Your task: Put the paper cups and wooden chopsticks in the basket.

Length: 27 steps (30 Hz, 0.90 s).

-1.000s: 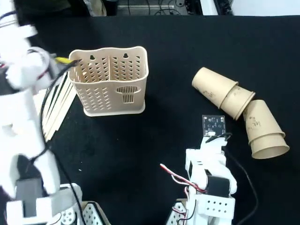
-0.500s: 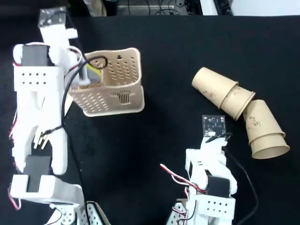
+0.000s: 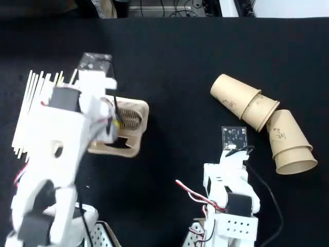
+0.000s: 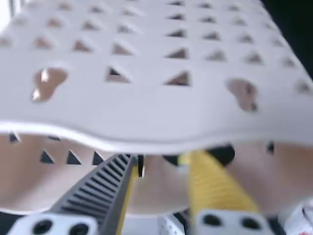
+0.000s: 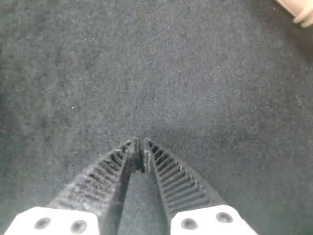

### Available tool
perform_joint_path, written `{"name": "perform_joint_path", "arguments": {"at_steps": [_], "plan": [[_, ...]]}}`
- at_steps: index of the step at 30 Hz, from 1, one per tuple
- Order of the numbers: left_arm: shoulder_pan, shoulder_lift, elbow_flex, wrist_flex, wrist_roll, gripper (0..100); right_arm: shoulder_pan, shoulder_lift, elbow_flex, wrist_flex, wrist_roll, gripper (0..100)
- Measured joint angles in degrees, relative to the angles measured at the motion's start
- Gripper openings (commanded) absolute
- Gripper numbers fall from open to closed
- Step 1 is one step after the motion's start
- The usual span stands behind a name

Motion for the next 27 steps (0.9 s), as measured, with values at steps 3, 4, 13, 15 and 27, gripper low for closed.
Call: {"name": "perform_joint_path", "arguments": {"at_steps": [3, 4, 13, 15, 27], "plan": [[3.08, -7.03, 5.71, 0.09, 0.09, 37, 0.0, 0.0, 0.0, 0.0, 0.0, 1.8], [3.25, -8.26, 7.65, -0.09, 0.79, 37, 0.0, 0.0, 0.0, 0.0, 0.0, 1.8], [1.41, -4.13, 11.6, -8.7, 5.54, 37, 0.0, 0.0, 0.0, 0.0, 0.0, 1.8], [1.41, -0.88, 10.64, -10.2, 5.54, 37, 0.0, 0.0, 0.0, 0.0, 0.0, 1.8], [4.84, 22.33, -30.59, -2.11, 7.74, 37, 0.0, 0.0, 0.0, 0.0, 0.0, 2.1]]}}
